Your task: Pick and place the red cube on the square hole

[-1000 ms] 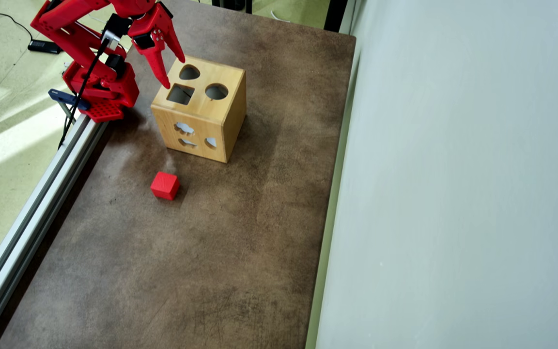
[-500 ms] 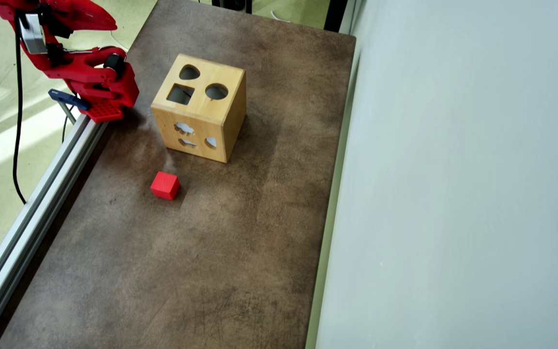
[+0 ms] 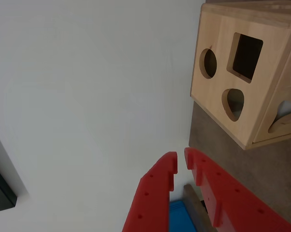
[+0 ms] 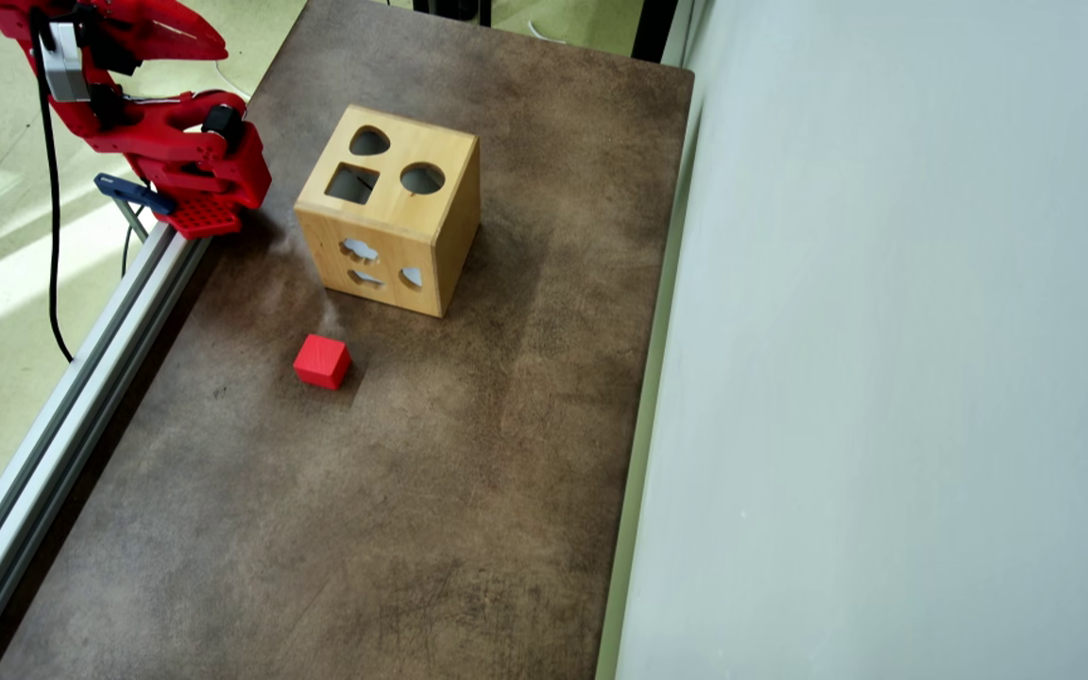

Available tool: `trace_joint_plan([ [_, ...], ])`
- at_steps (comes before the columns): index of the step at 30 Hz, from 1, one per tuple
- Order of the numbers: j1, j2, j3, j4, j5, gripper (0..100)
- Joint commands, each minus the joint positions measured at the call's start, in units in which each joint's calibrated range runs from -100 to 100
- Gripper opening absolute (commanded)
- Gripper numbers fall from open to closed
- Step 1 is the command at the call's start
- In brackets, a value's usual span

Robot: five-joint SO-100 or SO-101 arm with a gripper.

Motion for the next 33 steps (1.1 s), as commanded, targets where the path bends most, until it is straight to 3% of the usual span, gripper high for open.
trace_joint_plan([
  [1,0.07,0.09,-0.75,0.25,0.49,4],
  [13,-0.52,1.79,-1.74,0.17,0.98,4],
  [22,0.59,22.94,-12.47,0.17,1.07,4],
  [28,11.51,40.18,-21.06,0.17,2.39,4],
  [33,23.85,48.59,-20.34,0.09,9.62,4],
])
